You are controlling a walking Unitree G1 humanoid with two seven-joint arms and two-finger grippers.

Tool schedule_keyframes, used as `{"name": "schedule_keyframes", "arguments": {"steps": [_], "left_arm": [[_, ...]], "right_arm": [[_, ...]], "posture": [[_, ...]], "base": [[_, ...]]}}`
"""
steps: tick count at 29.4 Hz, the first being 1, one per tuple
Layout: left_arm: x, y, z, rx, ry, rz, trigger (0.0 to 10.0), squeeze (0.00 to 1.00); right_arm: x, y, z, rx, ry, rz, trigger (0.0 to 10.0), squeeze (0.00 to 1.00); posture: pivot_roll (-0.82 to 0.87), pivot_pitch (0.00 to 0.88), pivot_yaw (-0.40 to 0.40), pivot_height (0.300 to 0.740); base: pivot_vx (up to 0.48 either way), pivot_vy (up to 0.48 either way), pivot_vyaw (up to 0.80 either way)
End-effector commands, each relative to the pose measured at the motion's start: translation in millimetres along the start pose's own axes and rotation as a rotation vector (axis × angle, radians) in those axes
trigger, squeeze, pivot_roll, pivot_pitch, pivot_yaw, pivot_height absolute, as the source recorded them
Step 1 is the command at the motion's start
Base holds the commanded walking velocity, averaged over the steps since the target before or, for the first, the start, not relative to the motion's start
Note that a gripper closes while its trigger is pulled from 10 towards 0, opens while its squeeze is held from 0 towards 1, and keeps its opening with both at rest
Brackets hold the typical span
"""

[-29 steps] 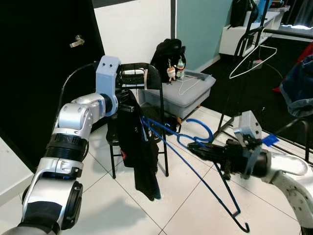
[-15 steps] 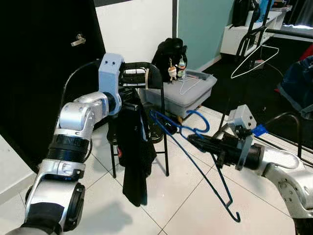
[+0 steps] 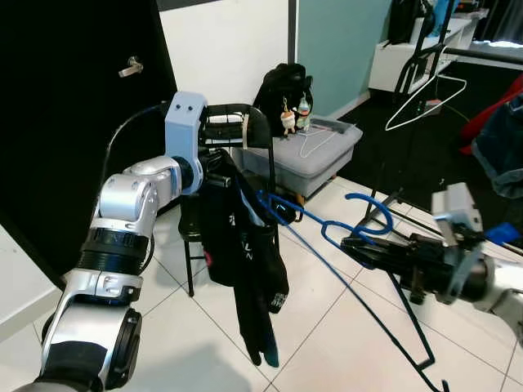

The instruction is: Hang hanger

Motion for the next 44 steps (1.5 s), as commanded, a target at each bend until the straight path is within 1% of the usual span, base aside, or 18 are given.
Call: {"name": "schedule_keyframes", "arguments": {"steps": [1, 5, 8, 9, 11, 16, 20, 23, 26, 29, 30, 32, 34, 35, 36, 38, 40, 44], "left_arm": [[1.5, 1, -0.4, 0.002, 0.003, -0.003, 10.0, 0.0], [1.0, 4, -4.2, 0.002, -0.009, -0.011, 10.0, 0.0], [1.3, 8, -8.3, -0.001, -0.023, -0.024, 10.0, 0.0], [2.3, 10, -9.5, -0.007, -0.028, -0.03, 10.0, 0.0], [2.6, 10, -9.8, -0.009, -0.029, -0.032, 10.0, 0.0], [5.3, 14, -11.9, -0.006, -0.037, -0.042, 10.0, 0.0], [6.7, 19, -15.0, -0.004, -0.048, -0.061, 10.0, 0.0], [7.9, 24, -20.2, -0.005, -0.072, -0.081, 10.0, 0.0], [7.8, 23, -25.0, -0.013, -0.089, -0.081, 10.0, 0.0], [6.4, 20, -25.1, -0.013, -0.086, -0.072, 10.0, 0.0], [6.3, 20, -24.9, -0.013, -0.085, -0.07, 10.0, 0.0], [5.6, 17, -22.0, -0.008, -0.071, -0.059, 10.0, 0.0], [5.4, 16, -20.9, -0.006, -0.065, -0.055, 10.0, 0.0], [5.1, 13, -16.8, -0.008, -0.047, -0.042, 10.0, 0.0], [5.1, 13, -16.8, -0.008, -0.047, -0.042, 10.0, 0.0], [5.0, 12, -14.6, -0.011, -0.038, -0.037, 10.0, 0.0], [5.1, 12, -13.9, -0.013, -0.036, -0.038, 10.0, 0.0], [5.3, 11, -13.5, -0.016, -0.034, -0.038, 10.0, 0.0]], "right_arm": [[-2.0, 2, 9.0, 0.003, 0.036, -0.004, 10.0, 0.0], [-8.5, -3, 5.9, -0.001, 0.025, 0.005, 10.0, 0.0], [-16.6, -9, -3.7, 0.002, -0.014, 0.02, 10.0, 0.0], [-20.1, -11, -11.9, 0.004, -0.05, 0.028, 10.0, 0.0], [-20.9, -11, -14.0, 0.005, -0.059, 0.03, 10.0, 0.0], [-23.2, -7, -34.1, 0.017, -0.153, 0.028, 10.0, 0.0], [-22.9, -5, -39.1, 0.022, -0.179, 0.022, 10.0, 0.0], [-24.2, -5, -36.6, 0.019, -0.163, 0.016, 10.0, 0.0], [-27.2, -5, -26.5, 0.017, -0.106, 0.008, 10.0, 0.0], [-27.2, -1, -15.2, 0.011, -0.045, -0.013, 10.0, 0.0], [-27.1, 0, -13.7, 0.01, -0.037, -0.018, 10.0, 0.0], [-22.1, 12, -1.6, -0.004, 0.03, -0.083, 10.0, 0.0], [-19.8, 16, 3.4, -0.008, 0.057, -0.108, 10.0, 0.0], [-10.9, 26, 17.3, -0.03, 0.131, -0.159, 10.0, 0.0], [-10.9, 26, 17.3, -0.03, 0.131, -0.159, 10.0, 0.0], [-4.1, 32, 25.3, -0.038, 0.171, -0.191, 10.0, 0.0], [0.7, 34, 29.1, -0.046, 0.187, -0.212, 10.0, 0.0], [3.6, 34, 32.4, -0.059, 0.199, -0.226, 10.0, 0.0]], "posture": [[-0.07, 0.0, 0.078, 0.736], [-0.07, 0.0, 0.078, 0.736], [-0.06, 0.0, 0.076, 0.736], [-0.06, 0.0, 0.073, 0.736], [-0.06, 0.0, 0.073, 0.736], [-0.06, 0.0, 0.065, 0.736], [-0.06, 0.0, 0.062, 0.736], [-0.06, 0.0, 0.061, 0.736], [-0.06, 0.0, 0.061, 0.736], [-0.06, 0.0, 0.062, 0.736], [-0.06, 0.0, 0.062, 0.736], [-0.06, 0.0, 0.063, 0.736], [-0.06, 0.0, 0.063, 0.736], [-0.06, 0.0, 0.064, 0.736], [-0.06, 0.0, 0.064, 0.736], [-0.06, 0.0, 0.065, 0.736], [-0.07, 0.0, 0.066, 0.736], [-0.07, 0.0, 0.066, 0.736]], "base": [[0.0, 0.0, 0.0], [0.0, 0.0, 0.0], [0.0, 0.0, 0.0], [0.0, 0.0, 0.0], [0.0, 0.0, 0.0], [0.0, 0.0, 0.0], [0.0, 0.0, 0.0], [0.0, 0.0, 0.0], [0.0, 0.0, 0.0], [0.0, 0.0, 0.0], [0.0, 0.0, 0.0], [0.0, 0.0, 0.0], [0.0, 0.0, 0.0], [0.0, 0.0, 0.0], [0.0, 0.0, 0.0], [0.0, 0.0, 0.0], [0.0, 0.0, 0.0], [0.0, 0.0, 0.0]]}}
Point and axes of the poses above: a point about 5 cm out from each wrist's last joint towards the gripper, its own x axis pointing back from the gripper into the wrist, its own y axis along the axis of the wrist's last joint, z = x × y, the point moved 6 cm from there along -x, pointing out of the wrist towards the gripper, and after that the axes turned 12 degrees about -x, right-handed, at the moved point
